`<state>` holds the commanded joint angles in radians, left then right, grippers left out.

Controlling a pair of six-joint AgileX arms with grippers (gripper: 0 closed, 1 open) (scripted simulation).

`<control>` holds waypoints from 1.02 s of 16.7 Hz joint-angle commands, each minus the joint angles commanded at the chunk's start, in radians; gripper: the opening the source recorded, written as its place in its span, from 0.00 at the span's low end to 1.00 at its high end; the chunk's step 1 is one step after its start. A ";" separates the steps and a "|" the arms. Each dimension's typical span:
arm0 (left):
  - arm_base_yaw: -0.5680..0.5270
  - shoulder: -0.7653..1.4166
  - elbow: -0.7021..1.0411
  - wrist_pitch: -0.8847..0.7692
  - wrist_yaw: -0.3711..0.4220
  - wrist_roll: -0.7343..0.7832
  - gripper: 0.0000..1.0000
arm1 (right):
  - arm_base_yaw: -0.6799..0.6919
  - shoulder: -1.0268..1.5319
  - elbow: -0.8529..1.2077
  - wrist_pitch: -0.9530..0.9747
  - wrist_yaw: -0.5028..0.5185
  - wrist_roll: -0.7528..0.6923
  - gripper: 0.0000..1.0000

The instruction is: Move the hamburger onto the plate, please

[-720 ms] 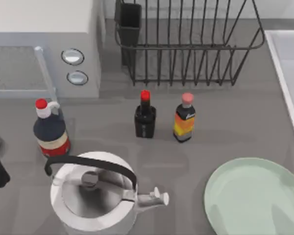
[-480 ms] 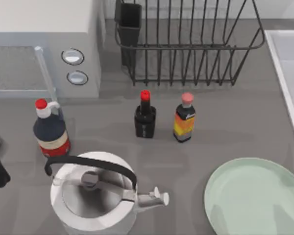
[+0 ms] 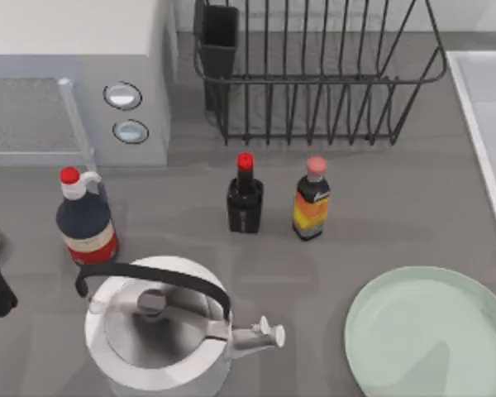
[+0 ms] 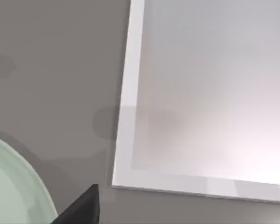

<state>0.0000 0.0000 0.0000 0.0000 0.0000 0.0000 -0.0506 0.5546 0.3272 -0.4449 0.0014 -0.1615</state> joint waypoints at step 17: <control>0.000 0.000 0.000 0.000 0.000 0.000 1.00 | -0.057 0.744 0.397 -0.545 0.002 -0.196 1.00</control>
<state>0.0000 0.0000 0.0000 0.0000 0.0000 0.0000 -0.1081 1.2989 0.7240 -0.9897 0.0031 -0.3579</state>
